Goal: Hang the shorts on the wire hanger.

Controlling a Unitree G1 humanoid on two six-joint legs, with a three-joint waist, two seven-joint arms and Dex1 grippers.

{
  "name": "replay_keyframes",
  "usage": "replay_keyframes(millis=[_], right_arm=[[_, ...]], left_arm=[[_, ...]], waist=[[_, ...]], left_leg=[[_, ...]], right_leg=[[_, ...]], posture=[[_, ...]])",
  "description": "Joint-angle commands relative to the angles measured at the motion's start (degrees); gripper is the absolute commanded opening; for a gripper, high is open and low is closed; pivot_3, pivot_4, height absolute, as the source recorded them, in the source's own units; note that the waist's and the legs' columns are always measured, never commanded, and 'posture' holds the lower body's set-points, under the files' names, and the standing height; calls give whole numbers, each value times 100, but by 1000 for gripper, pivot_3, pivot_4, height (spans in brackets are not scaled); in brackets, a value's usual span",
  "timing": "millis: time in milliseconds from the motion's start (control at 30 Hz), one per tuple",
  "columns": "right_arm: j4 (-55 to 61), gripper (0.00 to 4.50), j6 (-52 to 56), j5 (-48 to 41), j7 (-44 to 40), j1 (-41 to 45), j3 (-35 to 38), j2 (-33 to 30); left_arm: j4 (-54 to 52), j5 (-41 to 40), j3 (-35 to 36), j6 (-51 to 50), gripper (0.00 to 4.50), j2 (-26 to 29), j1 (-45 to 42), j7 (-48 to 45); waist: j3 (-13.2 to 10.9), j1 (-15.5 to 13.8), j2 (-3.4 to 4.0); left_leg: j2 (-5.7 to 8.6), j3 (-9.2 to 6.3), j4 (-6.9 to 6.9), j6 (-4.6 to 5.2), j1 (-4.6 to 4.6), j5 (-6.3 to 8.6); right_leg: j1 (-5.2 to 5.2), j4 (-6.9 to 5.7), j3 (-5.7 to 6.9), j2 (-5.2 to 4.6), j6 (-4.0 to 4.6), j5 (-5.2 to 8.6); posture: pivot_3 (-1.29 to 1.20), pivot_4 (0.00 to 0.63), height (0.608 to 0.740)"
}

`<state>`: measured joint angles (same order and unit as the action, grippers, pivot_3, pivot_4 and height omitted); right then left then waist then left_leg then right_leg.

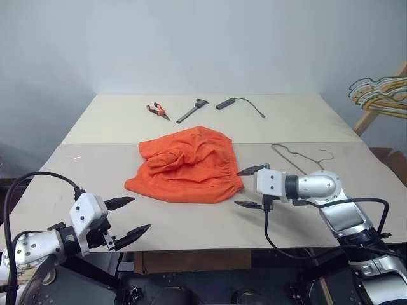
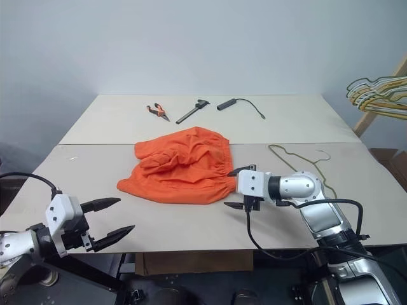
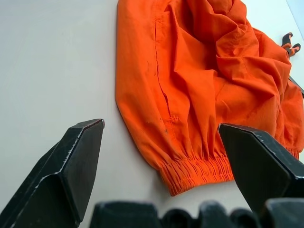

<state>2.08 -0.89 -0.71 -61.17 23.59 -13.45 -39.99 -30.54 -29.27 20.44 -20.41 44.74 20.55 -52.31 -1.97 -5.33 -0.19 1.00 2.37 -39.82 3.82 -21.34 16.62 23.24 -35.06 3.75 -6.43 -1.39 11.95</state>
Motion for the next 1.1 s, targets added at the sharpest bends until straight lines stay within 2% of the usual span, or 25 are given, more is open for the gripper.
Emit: replay_keyframes(millis=[33,133,400,700,867,1100], right_arm=[[130,4458,-79,-28,-21,116,29,8],[146,4458,-72,-30,-18,106,30,12],[130,4458,-48,44,91,101,43,29],[-221,4458,-460,124,-64,317,121,-176],[-748,4458,-1214,725,108,537,-92,-330],[-1915,4458,-2297,1789,629,1134,-740,-8]], left_arm=[[-157,-63,149,-115,4500,50,-183,158],[-218,-62,204,-202,4500,-70,-372,463],[-214,110,110,-168,4500,31,-239,388],[103,807,-327,-163,4500,151,-325,554],[269,949,-411,-123,4500,273,-287,332],[482,945,-400,-42,4500,359,-533,175]], waist=[[0,-10,0],[0,-36,-1],[1,-13,-1],[1,-11,0],[0,38,-1],[0,207,-1]], left_leg=[[0,0,0,0,0,0],[0,0,-1,0,0,0],[1,0,0,1,-1,1],[3,1,0,1,-1,0],[2,4,1,1,-1,1],[3,6,0,-1,0,0]], right_leg=[[0,0,0,0,0,0],[0,0,1,0,0,0],[0,1,-1,0,0,0],[-1,1,1,0,0,0],[1,1,1,3,0,0],[1,-3,-2,3,0,0]], posture=[[118,0,740],[118,0,740],[111,0,740],[75,0,740],[64,0,740],[51,0,740]])
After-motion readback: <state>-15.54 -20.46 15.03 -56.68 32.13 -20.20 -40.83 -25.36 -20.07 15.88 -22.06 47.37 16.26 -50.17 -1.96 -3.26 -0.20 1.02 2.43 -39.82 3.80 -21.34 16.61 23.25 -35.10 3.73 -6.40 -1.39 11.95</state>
